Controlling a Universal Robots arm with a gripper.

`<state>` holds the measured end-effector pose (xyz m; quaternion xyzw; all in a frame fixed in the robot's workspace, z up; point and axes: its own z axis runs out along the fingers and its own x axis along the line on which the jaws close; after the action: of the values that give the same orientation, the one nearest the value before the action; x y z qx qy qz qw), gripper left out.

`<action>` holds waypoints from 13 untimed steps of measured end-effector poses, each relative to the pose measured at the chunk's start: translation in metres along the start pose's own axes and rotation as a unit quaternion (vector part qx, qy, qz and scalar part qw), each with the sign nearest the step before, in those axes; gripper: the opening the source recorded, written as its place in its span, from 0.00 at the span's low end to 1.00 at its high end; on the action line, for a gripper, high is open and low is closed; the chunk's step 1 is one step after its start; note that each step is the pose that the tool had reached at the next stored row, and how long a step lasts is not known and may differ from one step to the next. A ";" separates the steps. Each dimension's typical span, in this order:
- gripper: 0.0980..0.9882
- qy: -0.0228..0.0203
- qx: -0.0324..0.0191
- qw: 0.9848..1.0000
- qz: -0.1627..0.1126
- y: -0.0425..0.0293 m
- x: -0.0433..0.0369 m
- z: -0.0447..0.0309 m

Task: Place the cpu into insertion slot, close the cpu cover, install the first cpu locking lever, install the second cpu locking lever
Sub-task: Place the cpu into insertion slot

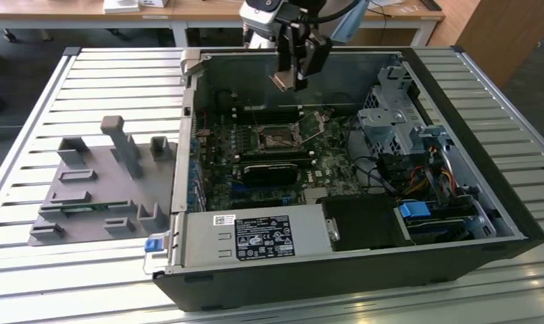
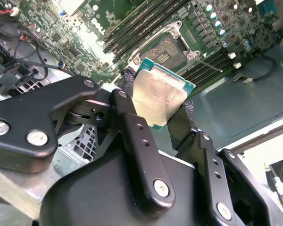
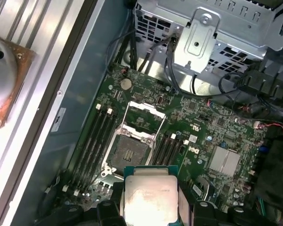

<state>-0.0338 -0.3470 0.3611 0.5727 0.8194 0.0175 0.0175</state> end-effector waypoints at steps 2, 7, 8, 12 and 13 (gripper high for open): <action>0.49 -0.001 0.000 1.000 0.010 0.0000 0.0000 0.0001; 0.49 -0.002 0.000 0.999 0.039 0.0000 0.0001 0.0003; 0.49 -0.002 0.000 0.999 0.045 0.0000 0.0001 0.0004; 0.49 -0.003 0.001 0.998 0.068 0.0000 0.0001 0.0009; 0.49 -0.004 0.001 0.998 0.071 0.0000 0.0001 0.0013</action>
<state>-0.0338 -0.3469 0.3598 0.6291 0.7769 0.0161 0.0187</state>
